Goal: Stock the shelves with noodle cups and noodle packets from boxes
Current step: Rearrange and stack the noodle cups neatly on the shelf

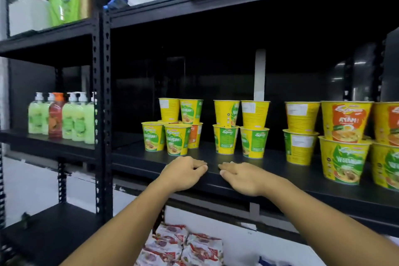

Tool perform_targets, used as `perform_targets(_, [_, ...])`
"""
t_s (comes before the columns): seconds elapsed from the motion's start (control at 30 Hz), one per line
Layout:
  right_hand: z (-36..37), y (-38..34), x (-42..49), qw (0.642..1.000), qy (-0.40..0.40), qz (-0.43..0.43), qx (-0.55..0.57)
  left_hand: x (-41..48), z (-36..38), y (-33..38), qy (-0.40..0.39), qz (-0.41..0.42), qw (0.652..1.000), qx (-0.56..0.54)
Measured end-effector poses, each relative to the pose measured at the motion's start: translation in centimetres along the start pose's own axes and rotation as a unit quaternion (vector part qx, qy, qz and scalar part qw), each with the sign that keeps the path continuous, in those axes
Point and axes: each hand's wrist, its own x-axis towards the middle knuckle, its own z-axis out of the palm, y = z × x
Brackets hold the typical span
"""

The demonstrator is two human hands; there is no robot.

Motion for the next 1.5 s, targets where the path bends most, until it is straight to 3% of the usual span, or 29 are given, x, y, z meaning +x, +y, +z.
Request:
perform_targets(0.2, [1.6,-4.7,5.4,1.000,-0.015,0.001,0.002,-0.2,-2.6,-6.2,0.036,-0.042,0.998,0.023])
perform_targets(0.5, [1.6,-9.7,13.3,0.988,-0.027,0.145,0.049,0.8,-6.3,-15.5,0.074,-0.068,0.994,0.030])
perform_targets(0.67, [1.3,-10.7,15.5,0.972,0.023,0.195,0.130,1.8,-7.9,-20.1,0.095,-0.060,0.994,-0.004])
perform_targets(0.83, [2.2,-10.6,17.5,0.934,0.104,0.199,0.279,4.6,-9.6,-20.9,0.205,-0.067,0.967,-0.135])
perform_targets(1.17, [3.8,-10.7,18.6,0.902,0.188,0.153,0.358,9.2,-9.0,-20.6,0.055,-0.040,0.919,-0.388])
perform_targets(1.37, [3.8,-10.4,19.0,0.902,0.174,0.149,0.366,9.6,-8.2,-21.5,0.074,-0.008,0.927,-0.368])
perform_targets(1.5, [3.9,-10.3,19.0,0.904,0.179,0.155,0.355,9.5,-8.5,-21.5,0.114,-0.019,0.899,-0.422])
